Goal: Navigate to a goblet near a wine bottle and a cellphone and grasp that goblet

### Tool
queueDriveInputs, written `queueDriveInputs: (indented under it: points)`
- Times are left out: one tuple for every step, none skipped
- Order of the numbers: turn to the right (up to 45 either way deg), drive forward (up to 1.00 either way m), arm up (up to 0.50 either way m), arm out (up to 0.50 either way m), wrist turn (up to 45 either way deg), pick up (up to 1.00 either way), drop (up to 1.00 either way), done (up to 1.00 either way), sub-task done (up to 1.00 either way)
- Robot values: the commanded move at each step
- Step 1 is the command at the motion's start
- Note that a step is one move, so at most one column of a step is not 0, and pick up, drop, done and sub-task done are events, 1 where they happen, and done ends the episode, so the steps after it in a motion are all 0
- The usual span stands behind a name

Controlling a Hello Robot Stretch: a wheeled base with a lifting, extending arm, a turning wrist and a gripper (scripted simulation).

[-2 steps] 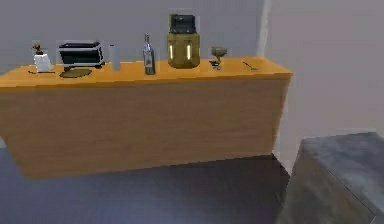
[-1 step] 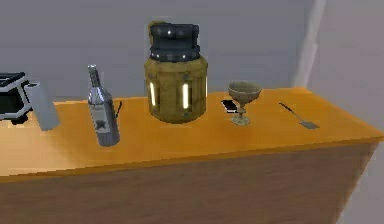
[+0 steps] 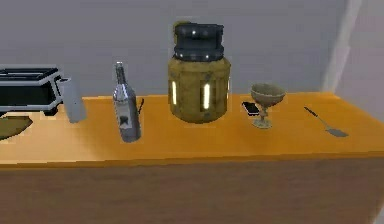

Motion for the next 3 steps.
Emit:
queueDriveInputs:
  points:
    - [0.0, 0.1, 0.0, 0.0, 0.0, 0.0, 0.0, 0.0, 0.0]
    - [-45.0, 0.0, 0.0, 0.0, 0.0, 0.0, 0.0, 0.0, 0.0]
    - [-21.0, 0.0, 0.0, 0.0, 0.0, 0.0, 0.0, 0.0, 0.0]
